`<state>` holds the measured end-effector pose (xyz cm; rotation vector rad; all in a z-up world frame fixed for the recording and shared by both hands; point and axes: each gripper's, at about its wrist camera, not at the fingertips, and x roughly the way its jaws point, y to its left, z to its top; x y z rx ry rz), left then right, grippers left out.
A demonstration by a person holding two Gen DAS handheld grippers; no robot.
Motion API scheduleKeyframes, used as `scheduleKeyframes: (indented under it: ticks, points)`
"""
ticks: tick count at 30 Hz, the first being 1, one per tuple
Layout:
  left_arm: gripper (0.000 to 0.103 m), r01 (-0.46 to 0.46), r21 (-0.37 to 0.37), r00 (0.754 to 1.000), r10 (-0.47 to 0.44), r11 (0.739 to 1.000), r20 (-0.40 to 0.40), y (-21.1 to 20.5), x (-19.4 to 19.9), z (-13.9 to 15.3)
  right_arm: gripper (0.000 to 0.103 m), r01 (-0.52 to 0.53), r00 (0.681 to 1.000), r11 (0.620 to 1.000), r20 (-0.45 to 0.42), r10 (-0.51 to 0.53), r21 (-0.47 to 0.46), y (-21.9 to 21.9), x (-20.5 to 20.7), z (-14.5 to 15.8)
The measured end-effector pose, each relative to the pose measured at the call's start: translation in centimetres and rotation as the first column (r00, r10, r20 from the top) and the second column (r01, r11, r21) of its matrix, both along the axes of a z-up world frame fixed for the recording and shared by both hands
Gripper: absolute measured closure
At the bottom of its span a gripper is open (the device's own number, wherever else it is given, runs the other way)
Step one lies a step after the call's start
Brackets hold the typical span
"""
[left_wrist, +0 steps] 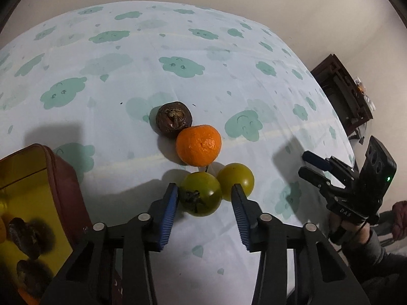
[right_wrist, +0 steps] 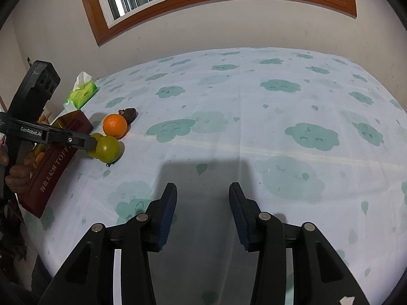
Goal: Organize fruits
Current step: 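Move the left gripper to the dark green tomato and close on it, then lift the dark green tomato and carry it over the tray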
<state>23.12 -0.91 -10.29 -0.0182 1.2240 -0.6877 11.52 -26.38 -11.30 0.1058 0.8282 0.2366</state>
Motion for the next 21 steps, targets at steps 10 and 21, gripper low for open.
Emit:
scheduleKeyframes:
  ticks: [10,21]
  points:
    - [0.067,-0.008,0.072,1.000,0.006,0.997,0.029,0.2,-1.8,0.1,0.059,-0.001,1.000,1.000,0.000,0.001,0.000,0.0,0.0,0.0]
    - [0.052,-0.008,0.200,0.997,-0.007,0.980,0.073,-1.7,-0.5,-0.6,0.057,-0.001,1.000,1.000,0.001,0.001,0.004,0.2,-0.1,-0.1]
